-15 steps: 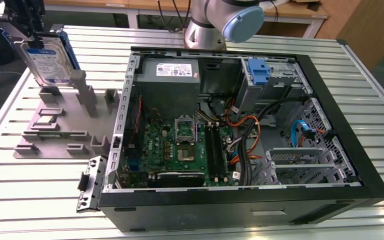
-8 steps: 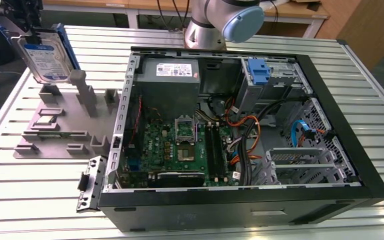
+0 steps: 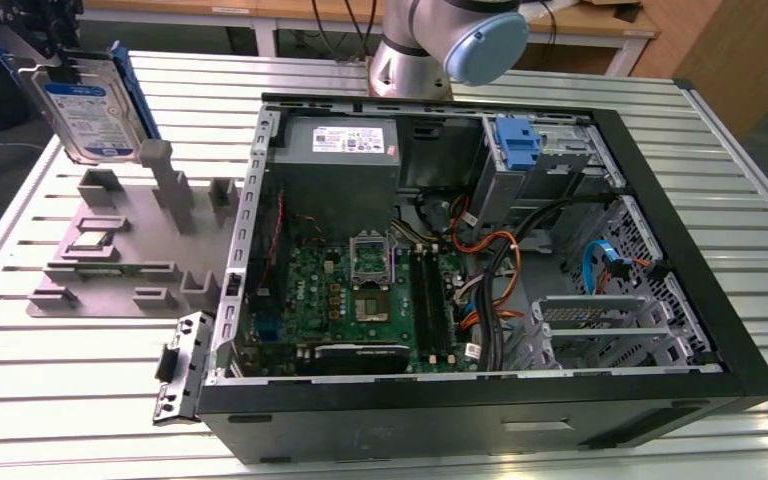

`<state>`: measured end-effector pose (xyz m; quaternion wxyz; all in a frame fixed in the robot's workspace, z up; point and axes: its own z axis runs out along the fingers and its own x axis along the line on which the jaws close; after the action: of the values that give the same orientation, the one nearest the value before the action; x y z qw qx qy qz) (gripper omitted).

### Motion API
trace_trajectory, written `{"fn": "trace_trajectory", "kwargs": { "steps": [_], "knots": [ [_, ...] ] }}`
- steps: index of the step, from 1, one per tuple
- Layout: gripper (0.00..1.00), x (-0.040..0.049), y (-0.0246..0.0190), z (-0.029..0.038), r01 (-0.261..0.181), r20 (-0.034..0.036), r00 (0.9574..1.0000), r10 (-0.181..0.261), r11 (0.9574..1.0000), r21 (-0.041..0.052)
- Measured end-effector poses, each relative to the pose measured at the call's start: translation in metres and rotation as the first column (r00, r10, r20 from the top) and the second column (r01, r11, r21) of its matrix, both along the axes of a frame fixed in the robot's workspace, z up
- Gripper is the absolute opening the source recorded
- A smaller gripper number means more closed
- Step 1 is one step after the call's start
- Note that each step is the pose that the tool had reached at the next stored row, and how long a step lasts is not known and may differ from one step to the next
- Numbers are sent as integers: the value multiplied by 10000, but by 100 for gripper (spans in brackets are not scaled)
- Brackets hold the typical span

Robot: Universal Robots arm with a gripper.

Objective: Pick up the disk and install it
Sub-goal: 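Pick up the disk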

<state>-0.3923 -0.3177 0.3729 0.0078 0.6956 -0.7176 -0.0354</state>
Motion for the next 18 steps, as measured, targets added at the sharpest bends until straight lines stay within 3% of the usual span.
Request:
{"fn": "trace_trajectory", "kwargs": {
  "steps": [7, 18],
  "knots": [
    [35, 0, 0, 15, 0, -4, 10000, 0, 10000, -1],
    [35, 0, 0, 138, 0, 0, 10000, 0, 10000, 4]
  ]
}}
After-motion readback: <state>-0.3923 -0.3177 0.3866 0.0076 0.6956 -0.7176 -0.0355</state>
